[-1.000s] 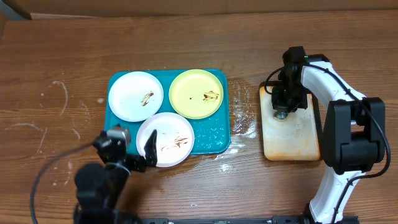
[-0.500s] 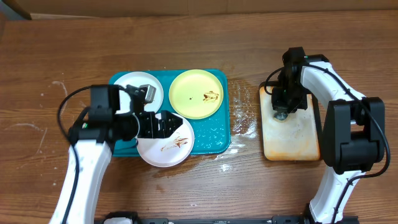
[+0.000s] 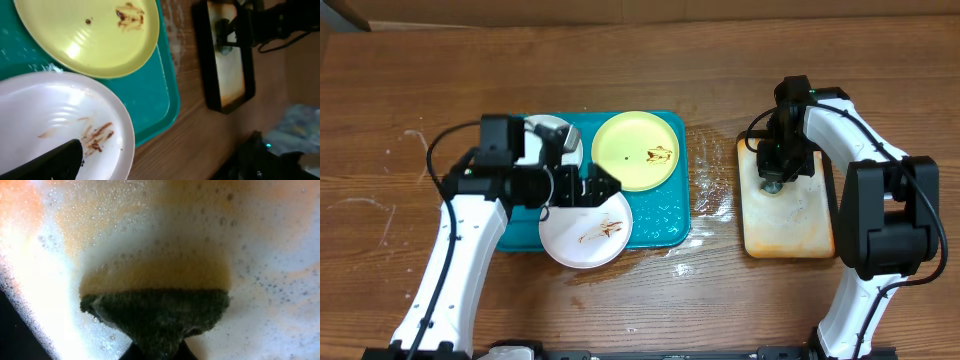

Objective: Clean dirty plates on tray and stack at the side
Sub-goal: 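Move the left gripper to the yellow plate's left rim and grasp it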

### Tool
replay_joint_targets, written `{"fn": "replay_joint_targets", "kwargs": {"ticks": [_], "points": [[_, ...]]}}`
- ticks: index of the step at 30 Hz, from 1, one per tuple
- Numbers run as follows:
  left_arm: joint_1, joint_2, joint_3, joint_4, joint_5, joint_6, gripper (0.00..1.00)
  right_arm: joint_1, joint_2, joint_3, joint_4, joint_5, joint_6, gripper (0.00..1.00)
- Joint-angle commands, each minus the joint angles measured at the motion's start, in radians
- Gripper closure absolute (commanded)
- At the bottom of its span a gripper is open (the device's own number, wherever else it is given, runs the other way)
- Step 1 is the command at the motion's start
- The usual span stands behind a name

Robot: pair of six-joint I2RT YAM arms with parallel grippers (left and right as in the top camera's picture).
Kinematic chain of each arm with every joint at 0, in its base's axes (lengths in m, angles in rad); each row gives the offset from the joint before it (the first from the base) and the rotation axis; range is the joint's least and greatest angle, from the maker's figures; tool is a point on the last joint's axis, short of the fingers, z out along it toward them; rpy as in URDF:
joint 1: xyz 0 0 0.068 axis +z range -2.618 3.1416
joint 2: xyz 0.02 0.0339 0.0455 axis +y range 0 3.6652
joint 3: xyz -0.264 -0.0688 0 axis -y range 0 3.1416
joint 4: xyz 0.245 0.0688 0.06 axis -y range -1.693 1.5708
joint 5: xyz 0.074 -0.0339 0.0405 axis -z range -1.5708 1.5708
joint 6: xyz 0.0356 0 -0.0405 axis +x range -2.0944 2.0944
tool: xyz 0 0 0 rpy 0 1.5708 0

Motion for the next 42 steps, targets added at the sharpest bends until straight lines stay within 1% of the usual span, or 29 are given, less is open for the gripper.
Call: {"fn": "replay_joint_targets", "kwargs": {"ticks": [1, 2, 4, 5, 6, 7, 8, 9, 10, 12, 16, 17, 19, 20, 21, 22, 23, 24, 26, 27, 29, 34, 36, 42], "points": [[-0.082, -0.032, 0.123, 0.003, -0.177, 0.017, 0.00, -0.006, 0.008, -0.003, 0.002, -0.008, 0.004, 0.96], [-0.109, -0.032, 0.145, 0.029, -0.200, 0.011, 0.00, -0.006, 0.008, -0.003, 0.002, -0.008, 0.004, 0.96], [-0.128, -0.032, 0.162, 0.080, -0.186, 0.012, 0.00, -0.006, 0.008, -0.003, 0.001, -0.008, 0.004, 0.96], [-0.132, -0.032, 0.164, 0.098, -0.187, 0.012, 0.12, -0.006, 0.008, -0.002, 0.001, -0.005, 0.004, 0.96], [-0.134, -0.032, 0.165, 0.105, -0.188, 0.012, 0.36, -0.007, 0.008, 0.005, -0.003, -0.005, 0.004, 0.96], [-0.134, -0.032, 0.165, 0.107, -0.197, 0.004, 0.79, -0.007, 0.008, 0.013, -0.007, -0.005, 0.004, 0.96], [-0.134, -0.031, 0.165, 0.106, -0.224, -0.026, 0.96, -0.007, 0.007, 0.026, -0.014, -0.005, 0.004, 0.96], [-0.134, -0.031, 0.165, 0.102, -0.259, -0.061, 0.93, -0.007, 0.006, 0.039, -0.020, -0.005, 0.004, 0.96], [-0.134, -0.030, 0.165, 0.095, -0.279, -0.071, 0.90, -0.007, 0.003, 0.059, -0.032, -0.005, 0.004, 0.96], [-0.134, -0.030, 0.165, 0.076, -0.324, -0.071, 0.96, -0.007, -0.004, 0.100, -0.057, -0.005, 0.004, 0.96], [-0.134, -0.022, 0.165, 0.043, -0.393, -0.070, 0.96, -0.007, -0.038, 0.200, -0.115, -0.005, 0.004, 0.96], [-0.134, -0.016, 0.165, 0.035, -0.413, -0.067, 0.93, -0.007, -0.053, 0.227, -0.130, -0.005, 0.004, 0.96], [-0.134, 0.003, 0.165, 0.027, -0.446, -0.061, 0.81, -0.007, -0.084, 0.270, -0.156, -0.005, 0.004, 0.96], [-0.134, 0.019, 0.165, 0.024, -0.449, -0.051, 0.74, -0.007, -0.100, 0.287, -0.166, -0.005, 0.004, 0.96], [-0.134, 0.061, 0.165, 0.020, -0.463, -0.048, 0.58, -0.007, -0.139, 0.312, -0.183, -0.005, 0.004, 0.96], [-0.134, 0.087, 0.165, 0.016, -0.469, -0.048, 0.49, -0.007, -0.161, 0.316, -0.186, -0.005, 0.004, 0.96], [-0.134, 0.111, 0.165, 0.016, -0.470, -0.048, 0.43, -0.007, -0.181, 0.316, -0.189, -0.005, 0.004, 0.96], [-0.134, 0.139, 0.165, 0.016, -0.470, -0.048, 0.44, -0.007, -0.203, 0.316, -0.195, -0.005, 0.004, 0.96], [-0.134, 0.178, 0.171, 0.021, -0.472, -0.047, 0.52, -0.007, -0.237, 0.316, -0.211, -0.005, 0.004, 0.96], [-0.134, 0.197, 0.179, 0.027, -0.474, -0.045, 0.52, -0.007, -0.252, 0.316, -0.222, -0.005, 0.004, 0.96], [-0.134, 0.229, 0.203, 0.035, -0.476, -0.040, 0.44, -0.007, -0.271, 0.316, -0.246, -0.005, 0.004, 0.96], [-0.134, 0.334, 0.317, 0.006, -0.517, -0.032, 0.38, -0.007, -0.302, 0.316, -0.285, -0.005, 0.004, 0.96], [-0.134, 0.375, 0.370, -0.024, -0.525, -0.033, 0.32, -0.007, -0.310, 0.316, -0.289, -0.006, 0.004, 0.96], [-0.134, 0.509, 0.517, -0.115, -0.527, -0.033, 0.38, -0.007, -0.317, 0.316, -0.306, -0.017, 0.003, 0.96]]}}
